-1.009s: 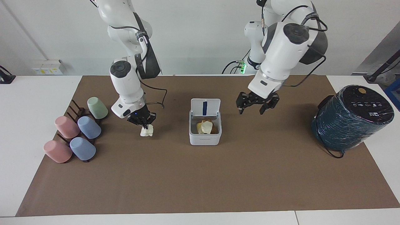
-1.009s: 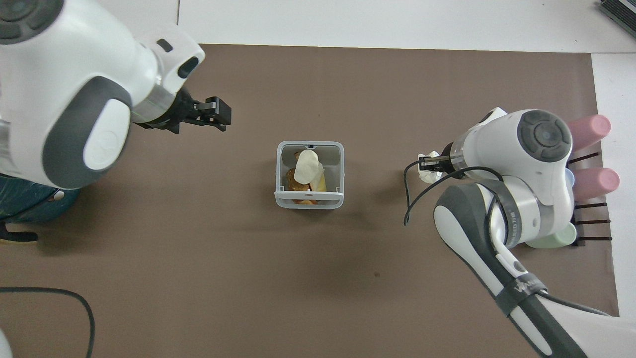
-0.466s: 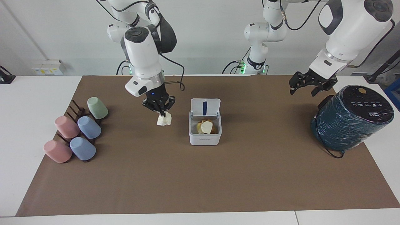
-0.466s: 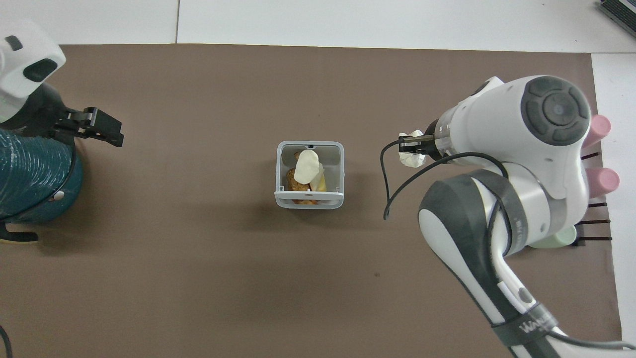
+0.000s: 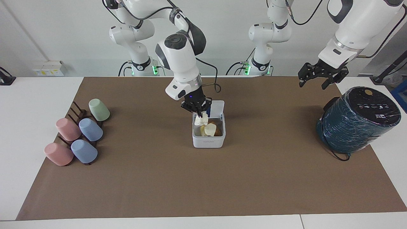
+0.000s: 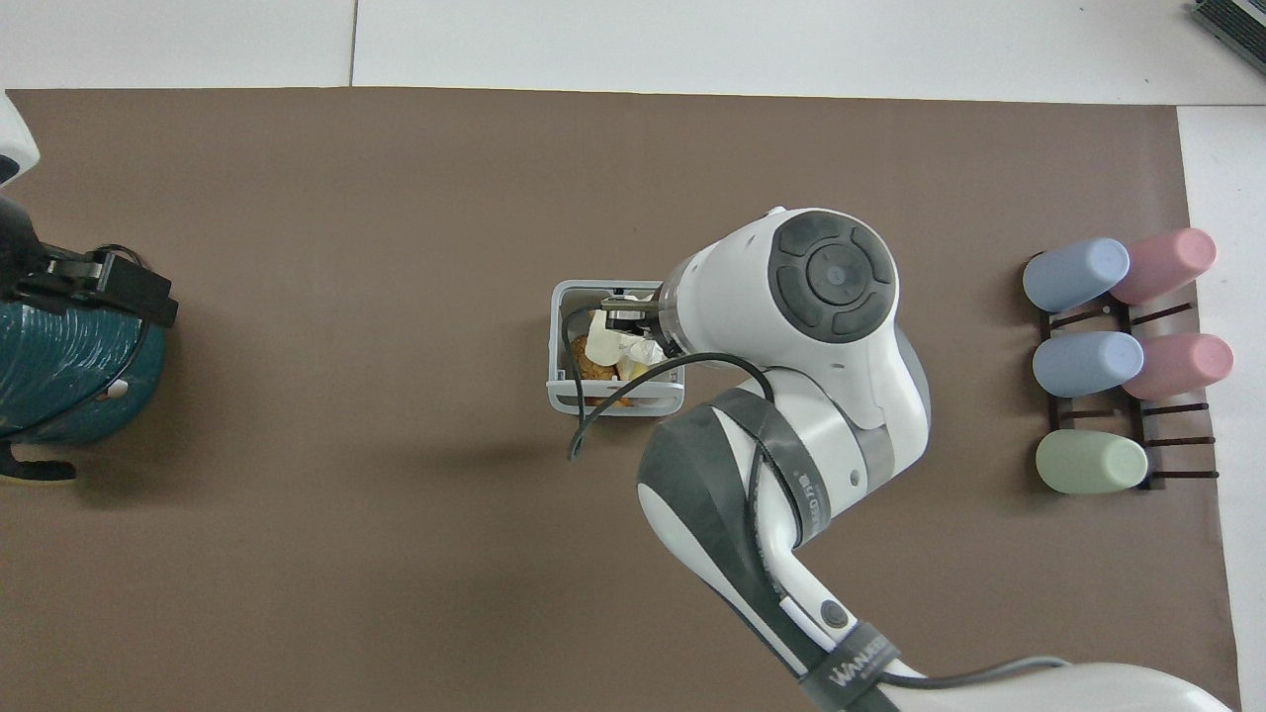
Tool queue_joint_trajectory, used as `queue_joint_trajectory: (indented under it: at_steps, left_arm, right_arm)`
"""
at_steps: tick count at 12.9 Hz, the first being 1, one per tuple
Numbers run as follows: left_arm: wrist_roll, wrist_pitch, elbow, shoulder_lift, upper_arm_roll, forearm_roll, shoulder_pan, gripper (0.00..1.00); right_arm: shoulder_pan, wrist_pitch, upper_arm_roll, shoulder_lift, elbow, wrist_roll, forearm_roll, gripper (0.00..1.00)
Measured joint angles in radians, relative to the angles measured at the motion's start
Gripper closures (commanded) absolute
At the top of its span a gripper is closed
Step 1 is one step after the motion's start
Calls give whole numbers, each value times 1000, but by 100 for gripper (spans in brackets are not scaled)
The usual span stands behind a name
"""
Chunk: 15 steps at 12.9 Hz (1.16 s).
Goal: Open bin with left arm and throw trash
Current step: 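Release the crumpled paper into the bin with the right gripper and withdraw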
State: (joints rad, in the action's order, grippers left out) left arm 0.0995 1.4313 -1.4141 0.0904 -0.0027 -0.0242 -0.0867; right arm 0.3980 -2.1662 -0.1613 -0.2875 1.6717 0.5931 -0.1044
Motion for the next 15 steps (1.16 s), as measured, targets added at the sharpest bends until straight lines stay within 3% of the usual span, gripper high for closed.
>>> queue_joint_trajectory:
  at_steps: [7,8,9,11,15]
  left_arm:
    - [0,32,-65,-24,-5,3,0,0]
    - [0,34,-68,-27,-5,11,0,0]
    - [0,36,-70,-29,-5,17,0,0]
    - [0,52,-71,-29,-5,20,0,0]
    - [0,103,-73,-29,-5,21,0,0]
  right_arm:
    - [29,-44,-1,-51,-6,4,-7,100]
    - [29,-46,-1,-55,-6,4,-7,91]
    - [30,-48,-1,-61,-6,4,-7,65]
    - [33,-58,-2,-76,-6,4,-7,0]
    - [39,-64,-1,-81,-17,4,-7,0]
